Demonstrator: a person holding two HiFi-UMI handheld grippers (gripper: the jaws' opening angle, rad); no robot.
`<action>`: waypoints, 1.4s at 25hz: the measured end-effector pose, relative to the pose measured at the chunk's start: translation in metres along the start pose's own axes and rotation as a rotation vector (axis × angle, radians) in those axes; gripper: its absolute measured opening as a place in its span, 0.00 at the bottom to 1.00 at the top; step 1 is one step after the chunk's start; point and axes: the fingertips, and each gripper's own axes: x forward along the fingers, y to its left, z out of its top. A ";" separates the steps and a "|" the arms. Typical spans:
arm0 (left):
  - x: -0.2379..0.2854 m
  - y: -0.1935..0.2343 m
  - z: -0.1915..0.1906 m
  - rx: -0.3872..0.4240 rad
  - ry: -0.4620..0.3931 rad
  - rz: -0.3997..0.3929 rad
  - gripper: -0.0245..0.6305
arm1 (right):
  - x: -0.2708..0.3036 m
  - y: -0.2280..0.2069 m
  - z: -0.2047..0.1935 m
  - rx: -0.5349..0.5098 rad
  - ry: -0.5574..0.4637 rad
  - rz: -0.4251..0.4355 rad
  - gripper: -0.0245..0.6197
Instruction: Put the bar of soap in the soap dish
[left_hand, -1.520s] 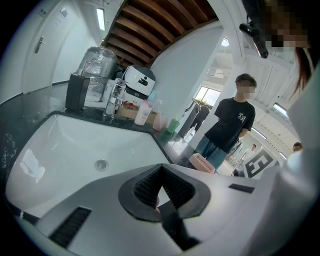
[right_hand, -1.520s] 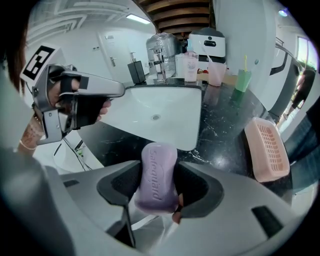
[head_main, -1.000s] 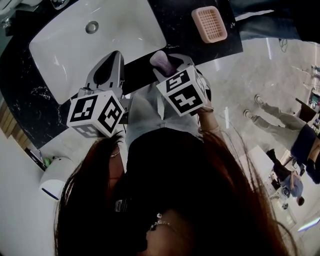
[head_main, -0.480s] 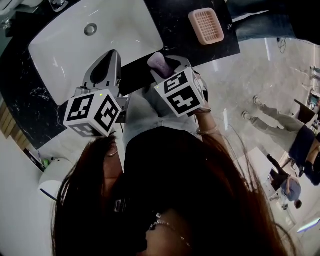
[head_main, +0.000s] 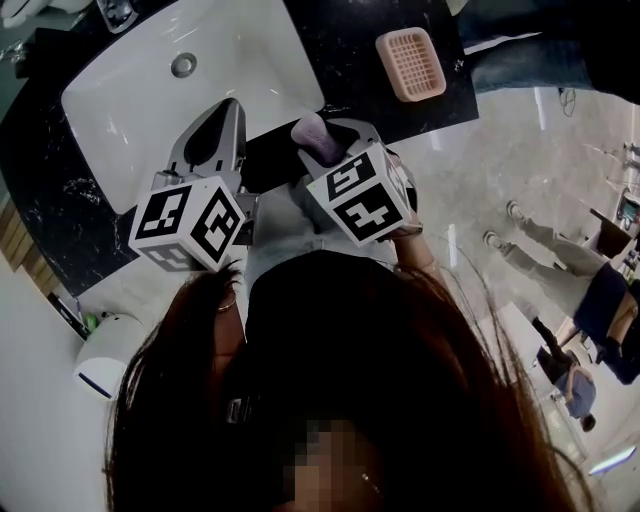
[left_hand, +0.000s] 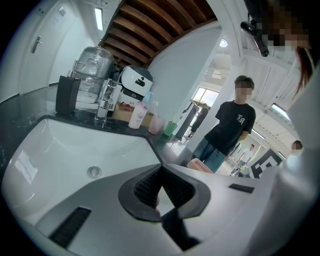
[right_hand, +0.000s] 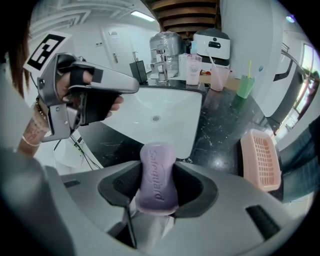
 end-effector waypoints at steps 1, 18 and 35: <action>0.001 -0.001 0.002 0.002 -0.001 -0.001 0.03 | -0.002 -0.001 0.002 0.003 -0.006 0.003 0.35; 0.032 -0.034 0.027 0.038 -0.016 -0.006 0.03 | -0.039 -0.057 0.019 0.023 -0.076 -0.028 0.35; 0.073 -0.082 0.041 0.081 -0.007 -0.036 0.03 | -0.068 -0.130 0.014 0.080 -0.121 -0.078 0.35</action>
